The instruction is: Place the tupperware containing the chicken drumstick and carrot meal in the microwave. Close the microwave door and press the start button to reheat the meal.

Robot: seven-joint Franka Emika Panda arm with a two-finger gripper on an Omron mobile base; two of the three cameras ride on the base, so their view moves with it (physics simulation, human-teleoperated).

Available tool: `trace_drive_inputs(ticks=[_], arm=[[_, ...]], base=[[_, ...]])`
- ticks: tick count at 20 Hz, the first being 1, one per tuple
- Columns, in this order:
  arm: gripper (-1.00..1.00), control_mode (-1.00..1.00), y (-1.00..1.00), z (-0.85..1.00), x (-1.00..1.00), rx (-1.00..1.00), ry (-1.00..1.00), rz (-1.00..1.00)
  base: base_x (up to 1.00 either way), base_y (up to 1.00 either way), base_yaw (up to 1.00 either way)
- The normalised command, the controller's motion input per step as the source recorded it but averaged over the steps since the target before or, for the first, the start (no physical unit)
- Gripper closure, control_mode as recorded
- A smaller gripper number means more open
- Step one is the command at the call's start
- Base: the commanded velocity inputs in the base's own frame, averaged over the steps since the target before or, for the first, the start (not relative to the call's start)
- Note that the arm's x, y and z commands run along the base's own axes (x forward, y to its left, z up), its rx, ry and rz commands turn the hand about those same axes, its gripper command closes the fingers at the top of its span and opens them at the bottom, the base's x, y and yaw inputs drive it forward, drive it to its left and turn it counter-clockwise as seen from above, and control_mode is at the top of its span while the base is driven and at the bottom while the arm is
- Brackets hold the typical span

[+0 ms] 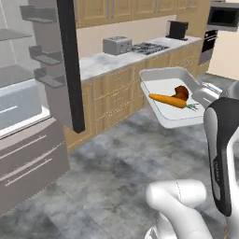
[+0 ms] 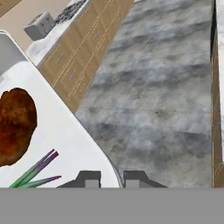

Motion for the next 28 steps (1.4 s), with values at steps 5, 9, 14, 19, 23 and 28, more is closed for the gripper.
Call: trace_drive_inputs(ticks=[5, 9, 14, 19, 23, 28], arm=[[1.0, 1.0, 0.0, 0.0, 0.0, 0.0, 0.0, 0.0], [1.0, 1.0, 0.0, 0.0, 0.0, 0.0, 0.0, 0.0], [1.0, 1.0, 0.0, 0.0, 0.0, 0.0, 0.0, 0.0], [1.0, 1.0, 0.0, 0.0, 0.0, 0.0, 0.0, 0.0], [1.0, 1.0, 0.0, 0.0, 0.0, 0.0, 0.0, 0.0], [1.0, 1.0, 0.0, 0.0, 0.0, 0.0, 0.0, 0.0]], base=[[0.11, -0.17, -0.62], [0.51, 0.01, -0.51], [0.58, 0.22, -0.43], [0.58, 0.08, -0.46], [0.54, 0.51, -0.44], [0.69, 0.68, -0.41]])
